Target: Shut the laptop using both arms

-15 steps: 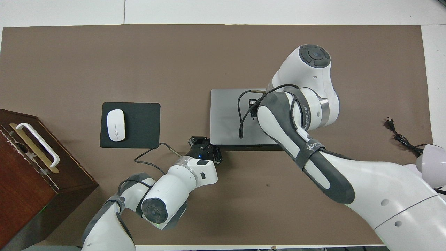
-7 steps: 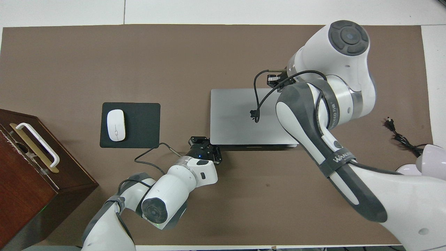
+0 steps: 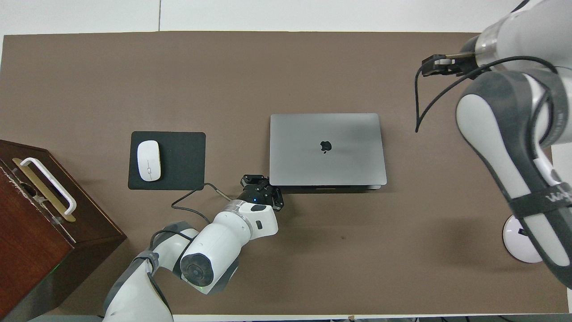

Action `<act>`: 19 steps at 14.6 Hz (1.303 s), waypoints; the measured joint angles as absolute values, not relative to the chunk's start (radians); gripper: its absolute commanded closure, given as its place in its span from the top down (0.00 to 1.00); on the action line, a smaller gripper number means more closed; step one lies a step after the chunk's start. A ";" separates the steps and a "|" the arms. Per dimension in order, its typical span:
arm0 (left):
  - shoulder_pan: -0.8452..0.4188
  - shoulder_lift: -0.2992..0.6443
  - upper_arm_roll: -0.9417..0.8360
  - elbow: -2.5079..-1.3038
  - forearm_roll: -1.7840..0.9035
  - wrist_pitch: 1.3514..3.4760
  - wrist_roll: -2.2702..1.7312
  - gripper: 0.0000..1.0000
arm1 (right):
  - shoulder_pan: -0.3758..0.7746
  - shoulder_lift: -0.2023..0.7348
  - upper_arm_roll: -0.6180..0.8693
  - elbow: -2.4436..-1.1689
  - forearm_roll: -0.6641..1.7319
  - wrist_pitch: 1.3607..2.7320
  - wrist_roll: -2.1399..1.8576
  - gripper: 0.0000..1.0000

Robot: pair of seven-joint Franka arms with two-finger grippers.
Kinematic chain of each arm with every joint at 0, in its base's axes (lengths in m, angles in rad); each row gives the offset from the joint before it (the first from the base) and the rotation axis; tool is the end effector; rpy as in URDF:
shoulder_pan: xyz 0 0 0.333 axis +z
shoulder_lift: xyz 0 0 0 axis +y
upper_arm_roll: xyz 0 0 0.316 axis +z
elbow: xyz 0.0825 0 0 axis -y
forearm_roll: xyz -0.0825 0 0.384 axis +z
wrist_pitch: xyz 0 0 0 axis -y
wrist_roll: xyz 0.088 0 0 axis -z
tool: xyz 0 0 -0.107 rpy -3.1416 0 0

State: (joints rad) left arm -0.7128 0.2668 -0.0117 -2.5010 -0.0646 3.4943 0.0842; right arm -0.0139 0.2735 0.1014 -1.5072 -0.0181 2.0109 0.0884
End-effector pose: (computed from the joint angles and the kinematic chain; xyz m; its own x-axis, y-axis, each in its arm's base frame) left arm 0.3919 -0.3366 0.2671 0.5461 -0.5117 0.6633 -0.6643 -0.7469 -0.0292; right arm 0.6656 0.0493 0.5323 0.9737 -0.0054 0.2278 0.0014 -0.9996 -0.0299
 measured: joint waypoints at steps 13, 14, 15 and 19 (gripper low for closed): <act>-0.497 -0.305 0.013 -2.405 -0.065 2.393 0.153 0.00 | -0.126 0.050 0.096 -1.495 -0.024 1.734 0.051 1.00; -0.472 -0.321 0.014 -2.358 -0.065 2.308 0.160 0.14 | -0.126 0.045 0.097 -1.498 -0.024 1.723 0.051 1.00; -0.450 -0.329 0.015 -2.309 -0.064 2.233 0.165 0.68 | -0.126 0.040 0.097 -1.502 -0.024 1.715 0.051 1.00; -0.371 -0.330 0.017 -2.191 -0.064 2.066 0.169 1.00 | -0.125 0.007 0.099 -1.547 -0.024 1.647 0.051 1.00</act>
